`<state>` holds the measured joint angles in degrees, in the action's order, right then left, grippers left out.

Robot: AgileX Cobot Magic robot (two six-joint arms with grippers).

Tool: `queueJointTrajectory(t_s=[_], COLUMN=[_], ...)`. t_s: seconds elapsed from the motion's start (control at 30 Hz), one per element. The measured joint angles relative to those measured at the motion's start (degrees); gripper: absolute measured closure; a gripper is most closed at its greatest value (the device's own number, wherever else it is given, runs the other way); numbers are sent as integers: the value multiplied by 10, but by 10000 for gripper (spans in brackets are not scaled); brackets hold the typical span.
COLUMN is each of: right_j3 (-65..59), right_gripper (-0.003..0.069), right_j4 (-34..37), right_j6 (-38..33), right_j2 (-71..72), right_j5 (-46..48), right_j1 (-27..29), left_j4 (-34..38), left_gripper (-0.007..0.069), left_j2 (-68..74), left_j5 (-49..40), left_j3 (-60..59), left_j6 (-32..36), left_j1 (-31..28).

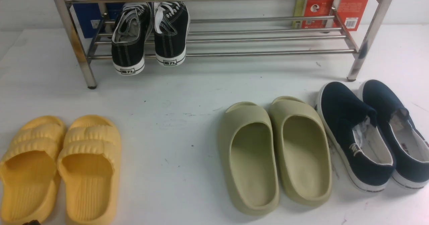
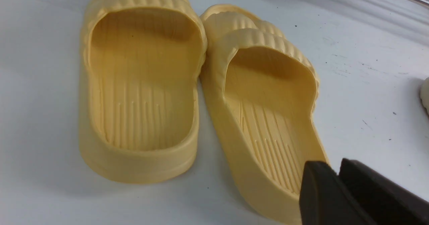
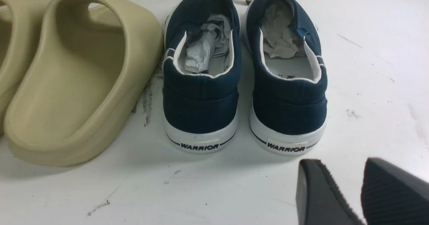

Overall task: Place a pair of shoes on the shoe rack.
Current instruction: Use the right arm to grab the shoe closest to it

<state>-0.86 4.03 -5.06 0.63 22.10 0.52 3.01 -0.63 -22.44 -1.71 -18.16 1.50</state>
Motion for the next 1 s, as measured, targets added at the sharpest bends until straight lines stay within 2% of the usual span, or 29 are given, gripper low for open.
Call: queueJointTrajectory(t_s=[1.0], right_j3=[0], right_gripper=[420], right_j4=[0], right_j6=[0], right_j2=[0], right_j5=[0], right_j1=[0], left_j4=[0], left_gripper=[508], left_j2=[0], left_j5=[0], left_j3=[0], left_j6=[0], left_j1=[0])
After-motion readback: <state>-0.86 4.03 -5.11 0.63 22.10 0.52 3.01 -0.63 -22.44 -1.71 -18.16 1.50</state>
